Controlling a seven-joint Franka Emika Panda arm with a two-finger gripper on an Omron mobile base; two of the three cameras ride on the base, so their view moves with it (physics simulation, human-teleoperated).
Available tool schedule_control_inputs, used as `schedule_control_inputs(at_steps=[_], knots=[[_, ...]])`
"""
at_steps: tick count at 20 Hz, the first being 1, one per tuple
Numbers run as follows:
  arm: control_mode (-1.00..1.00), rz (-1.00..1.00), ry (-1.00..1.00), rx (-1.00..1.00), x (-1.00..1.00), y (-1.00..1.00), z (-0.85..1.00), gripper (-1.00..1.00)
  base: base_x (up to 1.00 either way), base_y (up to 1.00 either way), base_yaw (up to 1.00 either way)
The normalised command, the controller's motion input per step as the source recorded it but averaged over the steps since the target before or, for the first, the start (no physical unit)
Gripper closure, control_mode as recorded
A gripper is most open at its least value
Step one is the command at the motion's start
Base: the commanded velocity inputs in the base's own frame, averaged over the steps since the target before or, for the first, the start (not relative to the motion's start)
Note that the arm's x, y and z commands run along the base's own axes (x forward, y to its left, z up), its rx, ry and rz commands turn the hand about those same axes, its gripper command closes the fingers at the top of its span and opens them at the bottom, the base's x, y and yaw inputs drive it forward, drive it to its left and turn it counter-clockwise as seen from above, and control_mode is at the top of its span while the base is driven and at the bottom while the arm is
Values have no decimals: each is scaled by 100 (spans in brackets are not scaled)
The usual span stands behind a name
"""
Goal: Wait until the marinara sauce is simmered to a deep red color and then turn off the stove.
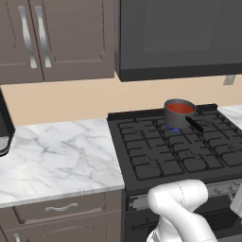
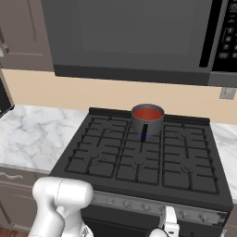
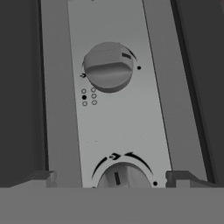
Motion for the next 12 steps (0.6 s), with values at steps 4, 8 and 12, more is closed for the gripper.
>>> schedule_control_inputs(at_steps=[4, 8, 12], knots=[[-100, 0, 0, 0, 0, 0, 0, -100, 0, 0, 0], [-100, 0, 0, 0, 0, 0, 0, -100, 0, 0, 0], [-100, 0, 0, 0, 0, 0, 0, -100, 0, 0, 0]])
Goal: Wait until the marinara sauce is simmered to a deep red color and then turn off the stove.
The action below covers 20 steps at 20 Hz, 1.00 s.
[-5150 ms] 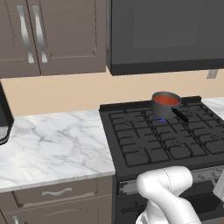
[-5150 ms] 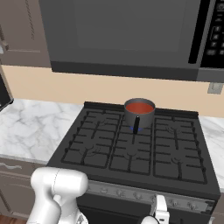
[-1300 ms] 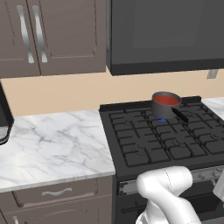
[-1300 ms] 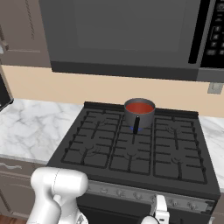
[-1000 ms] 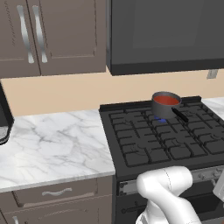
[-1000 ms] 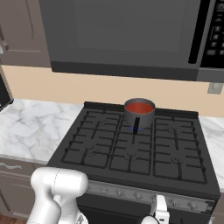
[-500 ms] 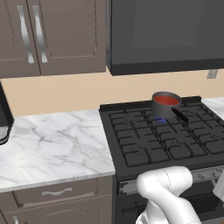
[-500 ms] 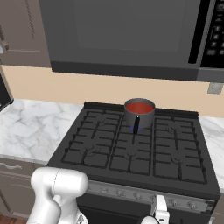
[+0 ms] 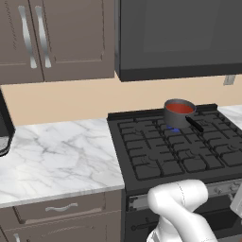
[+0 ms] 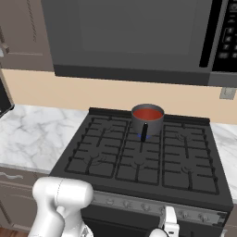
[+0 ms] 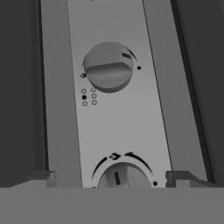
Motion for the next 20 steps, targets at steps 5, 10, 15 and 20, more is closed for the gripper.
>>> schedule_control_inputs(at_steps=[5, 10, 15, 20], knots=[[-100, 0, 0, 0, 2, 1, 0, -100, 0, 0, 0], [-100, 0, 0, 0, 0, 0, 0, -100, 0, 0, 0], [-100, 0, 0, 0, 1, 0, 0, -100, 0, 0, 0], [-100, 0, 0, 0, 0, 0, 0, -100, 0, 0, 0]])
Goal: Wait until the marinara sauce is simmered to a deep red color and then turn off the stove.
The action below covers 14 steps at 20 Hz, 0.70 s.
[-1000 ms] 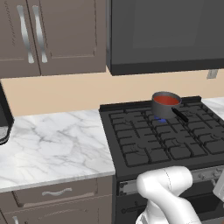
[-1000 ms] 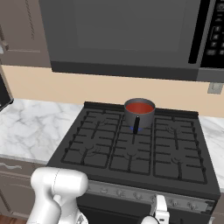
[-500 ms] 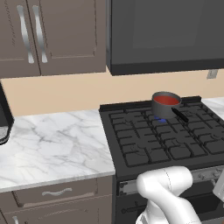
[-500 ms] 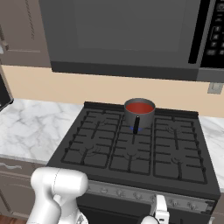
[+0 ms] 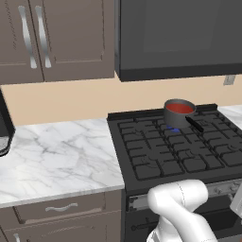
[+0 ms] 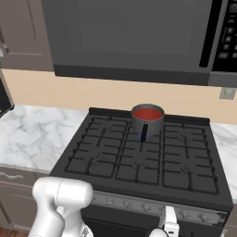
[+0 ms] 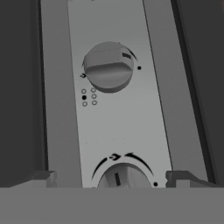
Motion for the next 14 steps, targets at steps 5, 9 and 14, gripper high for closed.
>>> schedule_control_inputs(at_steps=[5, 9, 14], knots=[[-100, 0, 0, 0, 0, 0, 0, -100, 0, 0, 0], [-100, 0, 0, 0, 0, 0, 0, -100, 0, 0, 0], [-100, 0, 0, 0, 0, 0, 0, -100, 0, 0, 0]])
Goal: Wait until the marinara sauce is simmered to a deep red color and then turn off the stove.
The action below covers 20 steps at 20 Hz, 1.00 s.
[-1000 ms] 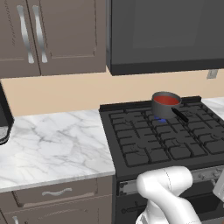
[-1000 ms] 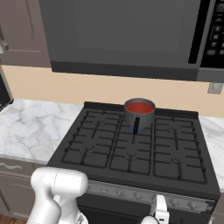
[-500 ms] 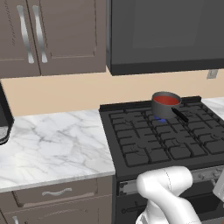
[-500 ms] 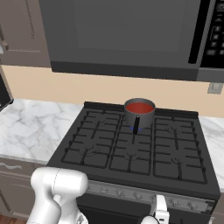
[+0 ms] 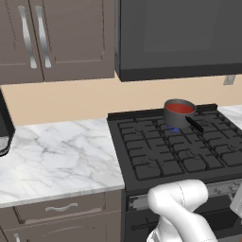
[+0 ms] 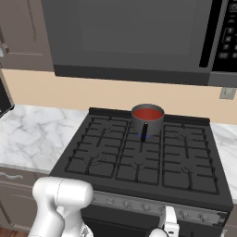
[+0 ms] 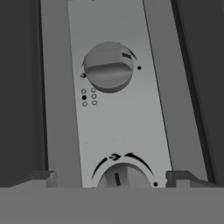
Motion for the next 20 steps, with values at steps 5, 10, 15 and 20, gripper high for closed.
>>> schedule_control_inputs(at_steps=[5, 10, 15, 20], knots=[[-100, 0, 0, 0, 0, 0, 0, -100, 0, 0, 0], [-100, 0, 0, 0, 0, 0, 0, -100, 0, 0, 0], [-100, 0, 0, 0, 0, 0, 0, -100, 0, 0, 0], [-100, 0, 0, 0, 0, 0, 0, -100, 0, 0, 0]])
